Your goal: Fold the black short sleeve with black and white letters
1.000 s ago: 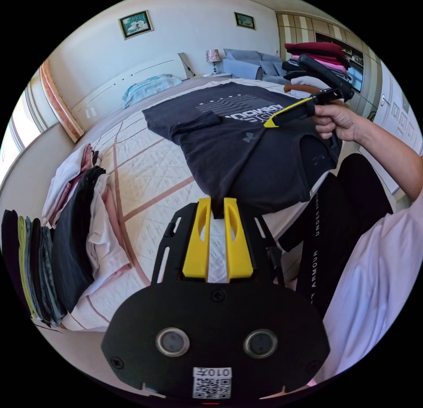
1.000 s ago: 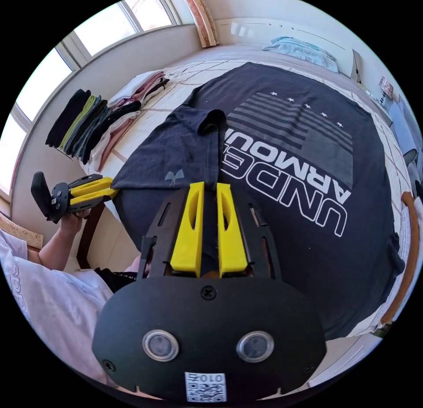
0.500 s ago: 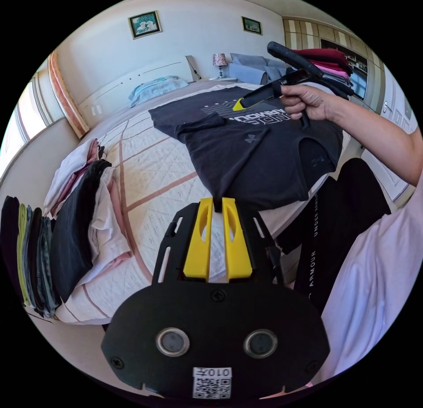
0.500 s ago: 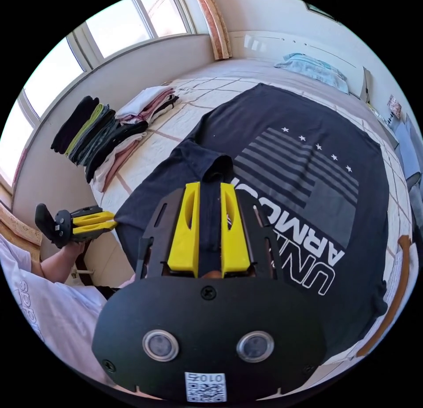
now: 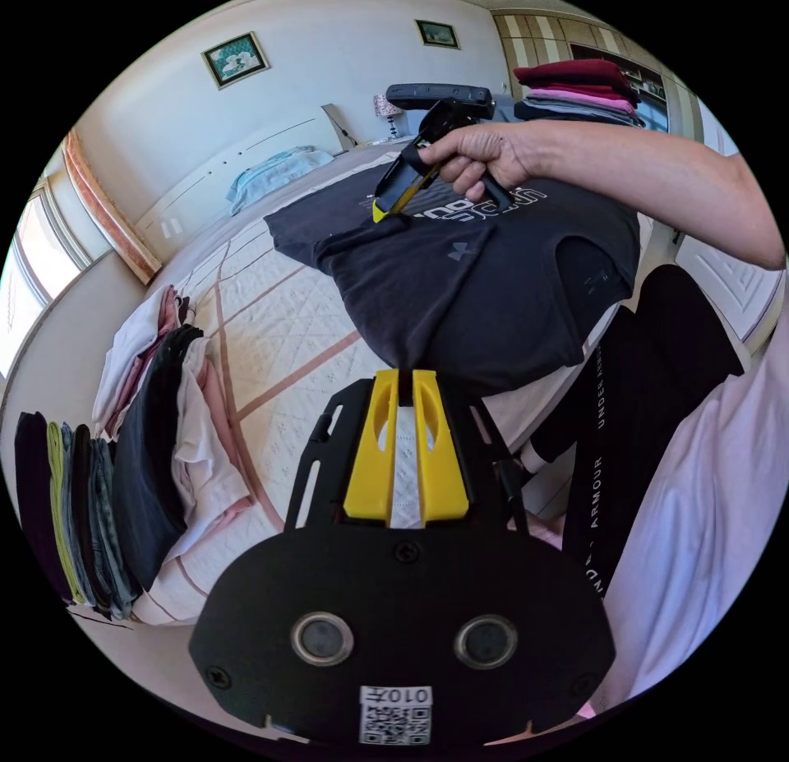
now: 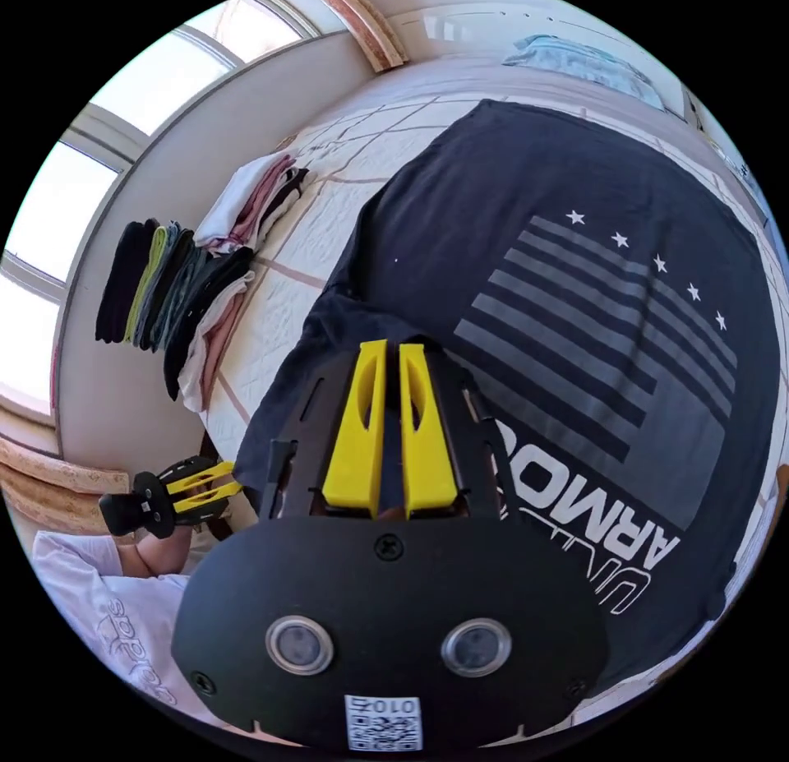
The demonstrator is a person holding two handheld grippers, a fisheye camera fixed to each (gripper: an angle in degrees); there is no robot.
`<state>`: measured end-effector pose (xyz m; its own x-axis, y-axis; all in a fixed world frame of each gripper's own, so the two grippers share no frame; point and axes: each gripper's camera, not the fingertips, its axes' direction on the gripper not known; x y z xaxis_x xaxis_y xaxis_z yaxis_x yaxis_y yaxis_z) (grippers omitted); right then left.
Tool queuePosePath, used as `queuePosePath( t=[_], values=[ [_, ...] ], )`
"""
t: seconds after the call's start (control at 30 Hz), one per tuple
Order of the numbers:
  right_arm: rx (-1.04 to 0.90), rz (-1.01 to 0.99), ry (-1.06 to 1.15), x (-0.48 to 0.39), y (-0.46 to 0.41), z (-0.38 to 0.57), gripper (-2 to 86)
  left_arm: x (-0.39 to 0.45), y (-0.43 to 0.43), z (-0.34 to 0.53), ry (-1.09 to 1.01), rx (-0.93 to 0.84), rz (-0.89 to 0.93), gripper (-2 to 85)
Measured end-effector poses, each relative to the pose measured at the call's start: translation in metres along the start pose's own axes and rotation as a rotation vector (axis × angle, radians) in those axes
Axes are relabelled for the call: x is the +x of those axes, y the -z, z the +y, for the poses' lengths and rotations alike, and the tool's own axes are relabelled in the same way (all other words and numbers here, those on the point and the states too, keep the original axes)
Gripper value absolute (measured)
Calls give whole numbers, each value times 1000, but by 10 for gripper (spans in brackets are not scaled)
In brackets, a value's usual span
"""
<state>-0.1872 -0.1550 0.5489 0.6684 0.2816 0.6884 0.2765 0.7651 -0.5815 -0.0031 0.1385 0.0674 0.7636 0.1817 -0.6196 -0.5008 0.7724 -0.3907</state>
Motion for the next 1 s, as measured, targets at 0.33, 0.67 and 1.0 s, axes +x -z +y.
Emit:
queuePosePath(
  t=[0.33,0.67,1.0],
  values=[
    [-111,-43,94,31,5,-37,44,-5,11,8,87,2,-11,3],
    [61,150,-15,33,46,-36,74,-14,43,2,82,37,-41,3],
    [-119,50,168,-40,-26,-87,72,-31,52,7,132,39,4,1]
  ],
)
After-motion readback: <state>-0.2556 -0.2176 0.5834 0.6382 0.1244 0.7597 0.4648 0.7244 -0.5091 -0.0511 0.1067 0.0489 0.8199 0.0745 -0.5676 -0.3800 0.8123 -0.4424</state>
